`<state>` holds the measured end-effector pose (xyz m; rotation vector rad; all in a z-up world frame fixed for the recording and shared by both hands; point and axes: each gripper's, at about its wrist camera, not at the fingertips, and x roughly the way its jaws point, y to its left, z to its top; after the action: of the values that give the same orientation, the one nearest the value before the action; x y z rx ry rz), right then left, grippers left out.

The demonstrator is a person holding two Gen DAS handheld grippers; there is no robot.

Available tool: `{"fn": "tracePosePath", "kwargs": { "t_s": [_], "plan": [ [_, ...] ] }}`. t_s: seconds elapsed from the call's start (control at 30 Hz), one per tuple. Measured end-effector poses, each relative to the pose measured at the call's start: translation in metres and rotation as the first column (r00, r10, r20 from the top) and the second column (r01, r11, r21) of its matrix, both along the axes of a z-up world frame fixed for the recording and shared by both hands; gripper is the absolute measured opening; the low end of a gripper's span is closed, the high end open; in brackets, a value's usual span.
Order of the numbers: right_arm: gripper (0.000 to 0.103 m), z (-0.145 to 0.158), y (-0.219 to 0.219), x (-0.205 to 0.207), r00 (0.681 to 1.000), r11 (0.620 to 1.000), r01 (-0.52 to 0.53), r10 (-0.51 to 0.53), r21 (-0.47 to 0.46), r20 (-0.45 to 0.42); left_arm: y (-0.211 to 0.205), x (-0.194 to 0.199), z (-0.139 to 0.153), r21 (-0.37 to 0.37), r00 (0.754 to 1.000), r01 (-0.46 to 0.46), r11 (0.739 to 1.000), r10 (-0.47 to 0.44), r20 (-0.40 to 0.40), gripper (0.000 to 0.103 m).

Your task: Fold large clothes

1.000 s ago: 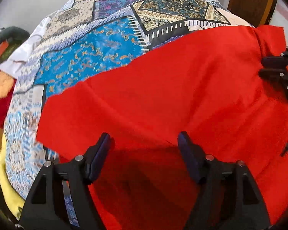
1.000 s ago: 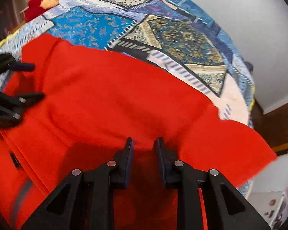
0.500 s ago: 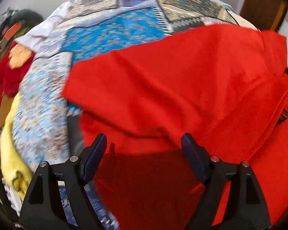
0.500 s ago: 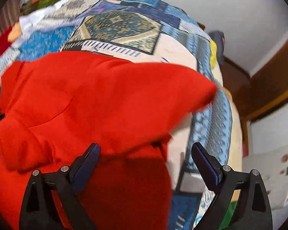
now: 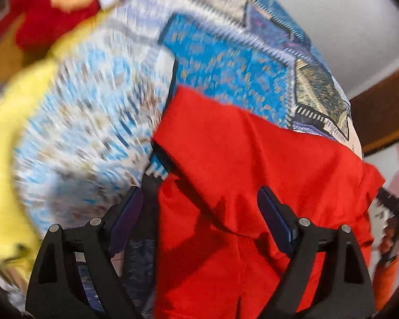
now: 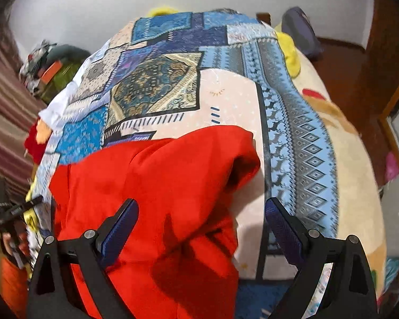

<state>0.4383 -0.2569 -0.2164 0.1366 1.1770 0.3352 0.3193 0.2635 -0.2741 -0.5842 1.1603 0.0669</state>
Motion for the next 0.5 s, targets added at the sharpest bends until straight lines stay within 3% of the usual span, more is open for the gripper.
{"fn": "tracePosePath", "kwargs": {
  "t_s": [0.1, 0.27, 0.33, 0.43, 0.5],
  "plan": [
    [0.095, -0.017, -0.001, 0.015, 0.999, 0.999, 0.026, -0.025, 0.031, -0.042, -0.003, 0.011, -0.023, -0.061, 1.0, -0.012, 0.998, 0.01, -0.027, 0.088],
    [0.094, -0.04, 0.0, 0.035, 0.995, 0.991, 0.054, -0.043, 0.126, -0.091, -0.001, 0.03, -0.031, -0.086, 0.998, -0.063, 0.994, 0.062, -0.014, 0.091],
    [0.088, -0.042, 0.007, 0.041, 0.997, 0.988, 0.041, -0.031, 0.146, -0.075, -0.005, 0.039, -0.031, -0.086, 0.998, -0.055, 0.995, 0.056, 0.007, 0.091],
    [0.08, -0.045, 0.017, 0.047, 0.998, 0.991, 0.017, -0.008, 0.133, -0.065, -0.016, 0.056, -0.035, -0.05, 1.0, 0.004, 0.999, -0.005, -0.012, 0.071],
    [0.071, -0.046, 0.026, 0.048, 0.999, 0.994, -0.014, 0.019, 0.108, -0.046, -0.024, 0.066, -0.04, 0.045, 0.999, 0.022, 0.999, -0.021, -0.04, 0.058]
  ]
}}
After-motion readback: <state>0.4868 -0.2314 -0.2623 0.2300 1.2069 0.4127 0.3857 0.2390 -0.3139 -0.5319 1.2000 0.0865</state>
